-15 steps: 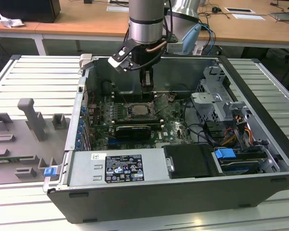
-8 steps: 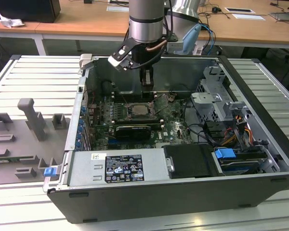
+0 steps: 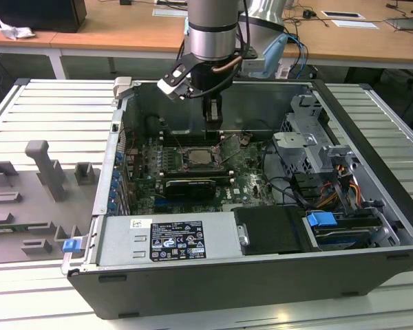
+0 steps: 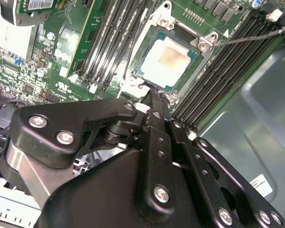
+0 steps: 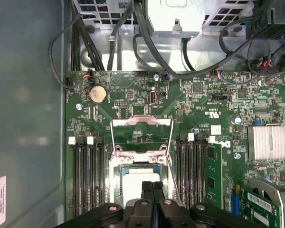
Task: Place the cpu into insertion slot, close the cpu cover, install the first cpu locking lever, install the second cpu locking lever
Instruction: 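Close the cpu cover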
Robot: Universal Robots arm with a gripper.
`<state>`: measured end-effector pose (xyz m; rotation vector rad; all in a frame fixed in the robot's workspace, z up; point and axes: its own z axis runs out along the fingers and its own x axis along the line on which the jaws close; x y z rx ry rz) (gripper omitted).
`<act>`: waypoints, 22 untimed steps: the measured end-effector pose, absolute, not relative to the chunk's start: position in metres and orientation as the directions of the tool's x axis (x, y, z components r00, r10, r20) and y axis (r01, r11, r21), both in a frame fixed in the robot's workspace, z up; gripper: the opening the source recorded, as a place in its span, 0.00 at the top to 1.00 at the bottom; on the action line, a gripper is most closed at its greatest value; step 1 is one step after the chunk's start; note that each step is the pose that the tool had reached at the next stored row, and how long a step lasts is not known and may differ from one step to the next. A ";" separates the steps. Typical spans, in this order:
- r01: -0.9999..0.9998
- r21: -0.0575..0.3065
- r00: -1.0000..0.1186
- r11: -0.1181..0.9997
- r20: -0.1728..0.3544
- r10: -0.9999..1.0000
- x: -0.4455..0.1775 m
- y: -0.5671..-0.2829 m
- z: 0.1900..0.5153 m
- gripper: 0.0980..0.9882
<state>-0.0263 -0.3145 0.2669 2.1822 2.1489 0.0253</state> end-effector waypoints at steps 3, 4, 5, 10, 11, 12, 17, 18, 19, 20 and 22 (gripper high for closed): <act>0.998 0.067 0.017 -0.014 -0.044 0.999 -0.022 -0.314 0.268 0.99; 0.998 0.067 0.017 -0.014 -0.045 0.999 -0.022 -0.314 0.269 0.99; 0.998 0.067 0.017 -0.014 -0.045 0.999 -0.022 -0.314 0.270 0.99; 0.998 0.067 0.017 -0.014 -0.046 0.999 -0.022 -0.314 0.273 0.99; 0.998 0.068 0.017 -0.014 -0.047 0.999 -0.022 -0.314 0.273 0.99; 0.998 0.067 0.017 -0.014 -0.047 0.999 -0.022 -0.314 0.273 0.99; 0.998 0.067 0.017 -0.014 -0.047 0.999 -0.022 -0.314 0.275 0.99; 0.998 0.067 0.017 -0.014 -0.047 0.999 -0.022 -0.314 0.275 0.99; 0.998 0.067 0.017 -0.014 -0.047 0.999 -0.022 -0.314 0.276 0.99; 0.998 0.067 0.017 -0.014 -0.047 0.999 -0.022 -0.314 0.276 0.99; 0.998 0.067 0.017 -0.014 -0.047 0.999 -0.022 -0.314 0.276 0.99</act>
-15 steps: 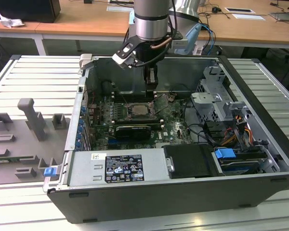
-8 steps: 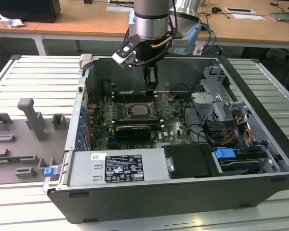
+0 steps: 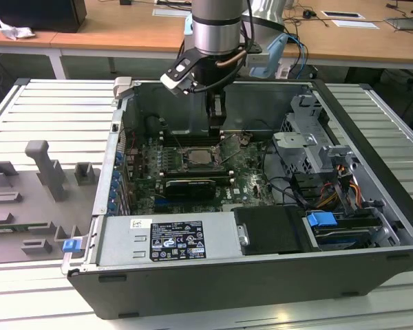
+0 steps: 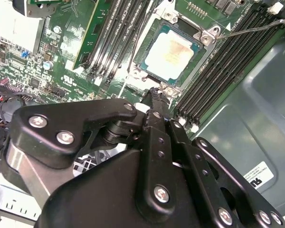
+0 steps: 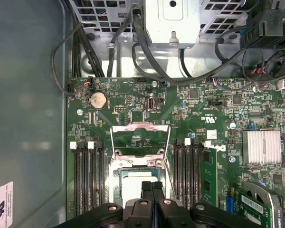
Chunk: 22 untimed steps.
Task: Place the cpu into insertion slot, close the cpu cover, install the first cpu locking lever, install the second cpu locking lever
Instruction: 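Close the cpu cover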
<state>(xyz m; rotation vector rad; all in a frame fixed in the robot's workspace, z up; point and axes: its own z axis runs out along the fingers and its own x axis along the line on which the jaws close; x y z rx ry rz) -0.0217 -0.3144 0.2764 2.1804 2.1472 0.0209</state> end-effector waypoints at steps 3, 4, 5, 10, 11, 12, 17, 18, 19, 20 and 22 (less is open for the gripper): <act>0.998 0.067 0.017 -0.014 -0.048 0.999 -0.021 -0.314 0.277 0.99; 0.998 0.068 0.017 -0.014 -0.048 0.999 -0.021 -0.314 0.277 0.99; 0.998 0.067 0.017 -0.014 -0.048 0.999 -0.020 -0.314 0.278 0.99; 0.998 0.067 0.017 -0.014 -0.049 0.999 -0.015 -0.314 0.279 0.99; 0.998 0.067 0.017 -0.014 -0.048 0.999 -0.013 -0.314 0.279 0.99; 0.998 0.067 0.017 -0.014 -0.048 0.999 -0.012 -0.314 0.279 0.99; 0.998 0.067 0.017 -0.014 -0.049 0.999 -0.008 -0.314 0.279 0.99; 0.998 0.067 0.017 -0.014 -0.049 0.999 -0.008 -0.314 0.279 0.99; 0.998 0.067 0.017 -0.014 -0.049 0.999 -0.008 -0.314 0.279 0.99; 0.998 0.067 0.017 -0.014 -0.049 0.999 -0.007 -0.314 0.279 0.99; 0.998 0.067 0.017 -0.014 -0.049 0.999 -0.006 -0.314 0.279 0.99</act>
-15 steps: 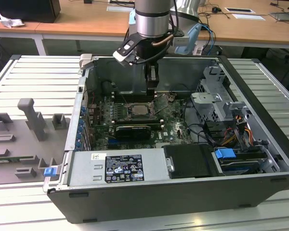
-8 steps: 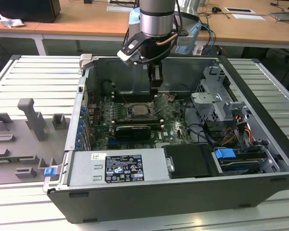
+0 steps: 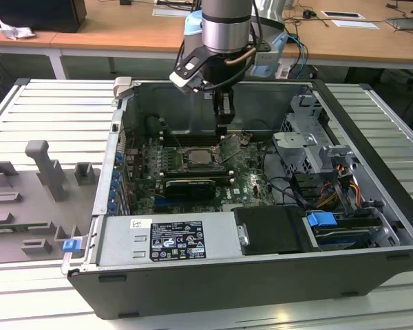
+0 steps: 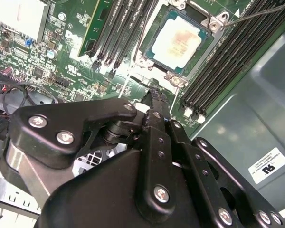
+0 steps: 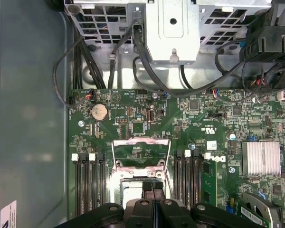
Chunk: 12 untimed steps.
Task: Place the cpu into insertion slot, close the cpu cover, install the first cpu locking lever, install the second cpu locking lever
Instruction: 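Close the cpu cover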
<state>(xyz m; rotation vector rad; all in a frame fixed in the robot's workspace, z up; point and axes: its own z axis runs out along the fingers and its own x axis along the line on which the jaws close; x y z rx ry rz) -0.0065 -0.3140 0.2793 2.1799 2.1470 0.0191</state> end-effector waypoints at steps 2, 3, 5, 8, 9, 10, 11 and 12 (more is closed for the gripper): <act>0.998 0.067 0.017 -0.013 -0.049 0.999 -0.005 -0.314 0.279 0.99; 0.998 0.067 0.017 -0.013 -0.049 0.999 -0.005 -0.314 0.279 0.99; 0.998 0.067 0.017 -0.013 -0.049 0.999 -0.004 -0.314 0.279 0.99; 0.998 0.067 0.017 -0.013 -0.049 0.999 -0.002 -0.314 0.279 0.99; 0.998 0.067 0.017 -0.013 -0.049 0.999 -0.002 -0.314 0.279 0.99; 0.998 0.067 0.017 -0.013 -0.049 0.999 -0.001 -0.314 0.279 0.99; 0.998 0.067 0.016 -0.013 -0.049 0.999 -0.001 -0.314 0.279 0.99; 0.998 0.067 0.016 -0.013 -0.049 0.999 -0.001 -0.314 0.279 0.99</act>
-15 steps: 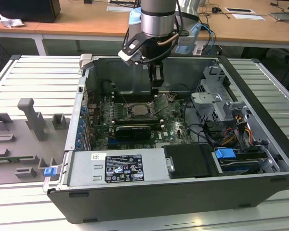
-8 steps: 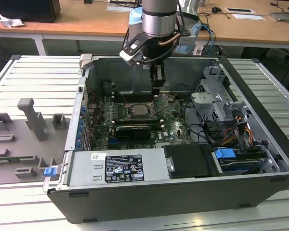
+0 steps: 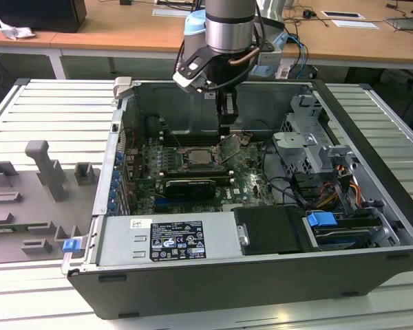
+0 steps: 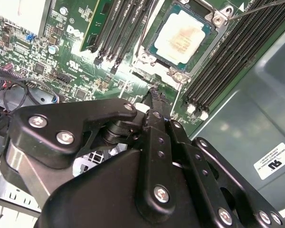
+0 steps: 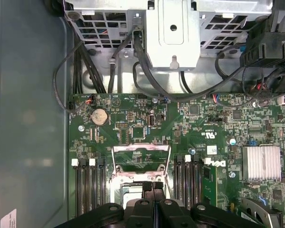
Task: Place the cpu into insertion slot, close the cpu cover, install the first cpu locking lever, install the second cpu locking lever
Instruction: 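Close the cpu cover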
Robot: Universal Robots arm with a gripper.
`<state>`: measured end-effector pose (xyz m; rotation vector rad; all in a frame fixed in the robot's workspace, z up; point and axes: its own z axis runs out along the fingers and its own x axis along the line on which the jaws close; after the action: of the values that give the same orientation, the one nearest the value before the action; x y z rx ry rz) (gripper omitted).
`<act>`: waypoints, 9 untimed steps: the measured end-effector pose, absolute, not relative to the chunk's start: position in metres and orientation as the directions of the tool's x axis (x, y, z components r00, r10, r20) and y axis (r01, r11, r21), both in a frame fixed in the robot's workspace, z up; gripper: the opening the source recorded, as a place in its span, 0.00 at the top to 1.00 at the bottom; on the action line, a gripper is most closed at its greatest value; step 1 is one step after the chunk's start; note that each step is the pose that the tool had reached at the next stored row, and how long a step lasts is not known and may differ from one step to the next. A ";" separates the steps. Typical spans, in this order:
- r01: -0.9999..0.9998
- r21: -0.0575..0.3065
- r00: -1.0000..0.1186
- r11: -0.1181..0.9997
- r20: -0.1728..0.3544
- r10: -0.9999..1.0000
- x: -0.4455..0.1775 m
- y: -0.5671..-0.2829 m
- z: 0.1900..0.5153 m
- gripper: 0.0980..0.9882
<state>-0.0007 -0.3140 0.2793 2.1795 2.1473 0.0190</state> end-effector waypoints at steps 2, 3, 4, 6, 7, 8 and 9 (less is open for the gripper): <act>0.998 0.067 0.016 -0.013 -0.049 0.999 0.000 -0.314 0.279 0.99; 0.998 0.067 0.016 -0.013 -0.049 0.999 0.000 -0.314 0.279 0.99; 0.998 0.067 0.016 -0.013 -0.049 0.999 0.000 -0.314 0.279 0.99; 0.998 0.067 0.016 -0.013 -0.049 0.999 0.001 -0.314 0.279 0.99; 0.998 0.067 0.016 -0.013 -0.049 0.999 0.001 -0.314 0.279 0.99; 0.998 0.067 0.016 -0.013 -0.049 0.999 0.002 -0.314 0.279 0.99; 0.998 0.067 0.016 -0.013 -0.049 0.999 0.002 -0.314 0.279 0.99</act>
<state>0.0019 -0.3140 0.2793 2.1790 2.1478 0.0190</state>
